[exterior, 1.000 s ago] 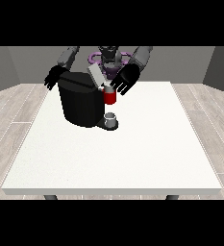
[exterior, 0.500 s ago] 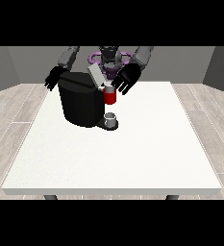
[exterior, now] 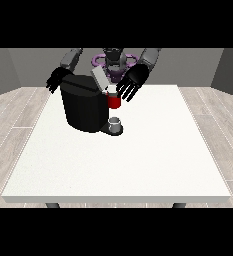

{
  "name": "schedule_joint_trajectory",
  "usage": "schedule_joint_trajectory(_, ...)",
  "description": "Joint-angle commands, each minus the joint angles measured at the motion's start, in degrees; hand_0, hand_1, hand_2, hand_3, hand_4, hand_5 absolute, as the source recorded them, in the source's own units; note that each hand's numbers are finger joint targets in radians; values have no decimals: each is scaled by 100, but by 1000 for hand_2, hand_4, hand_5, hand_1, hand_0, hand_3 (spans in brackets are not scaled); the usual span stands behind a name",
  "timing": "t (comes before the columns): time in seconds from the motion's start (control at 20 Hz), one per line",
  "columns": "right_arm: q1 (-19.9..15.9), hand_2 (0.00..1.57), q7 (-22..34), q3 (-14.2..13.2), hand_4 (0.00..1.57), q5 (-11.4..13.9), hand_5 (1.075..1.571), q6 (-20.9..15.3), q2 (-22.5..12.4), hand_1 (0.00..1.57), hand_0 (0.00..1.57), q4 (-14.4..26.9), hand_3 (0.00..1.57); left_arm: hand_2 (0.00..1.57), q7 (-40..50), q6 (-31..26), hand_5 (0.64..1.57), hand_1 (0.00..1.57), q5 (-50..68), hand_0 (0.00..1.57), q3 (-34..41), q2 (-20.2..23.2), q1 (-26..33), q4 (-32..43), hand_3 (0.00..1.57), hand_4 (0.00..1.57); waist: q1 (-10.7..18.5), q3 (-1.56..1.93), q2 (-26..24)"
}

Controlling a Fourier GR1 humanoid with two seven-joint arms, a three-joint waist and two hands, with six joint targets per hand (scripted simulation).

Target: Insert the coffee pod into the coffee machine and close the lid

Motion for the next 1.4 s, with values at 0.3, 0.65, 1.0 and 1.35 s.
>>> schedule_joint_trajectory(0.3,145,0,-193,-149,424,-104,1571,221,-191,0,0,229,0,0,142,-212,1571,0,-130,0,-83,-160,74,-45,0,0,71,-9,-202)
schedule_joint_trajectory(0.65,298,0,-23,-68,383,-119,1571,112,-27,0,0,167,0,0,315,-307,1571,0,-171,0,-67,-246,209,-99,0,0,222,-9,-579)
schedule_joint_trajectory(1.0,896,0,-115,-194,398,-274,1571,196,-76,0,0,7,0,0,-42,-380,1571,0,272,0,275,-328,868,-213,0,0,488,-12,-1174)
schedule_joint_trajectory(1.35,1381,0,-166,-91,357,-120,1571,470,-385,0,0,-120,0,0,-306,-191,1571,0,1753,0,1440,-1370,1855,-166,0,237,1001,-24,-2140)
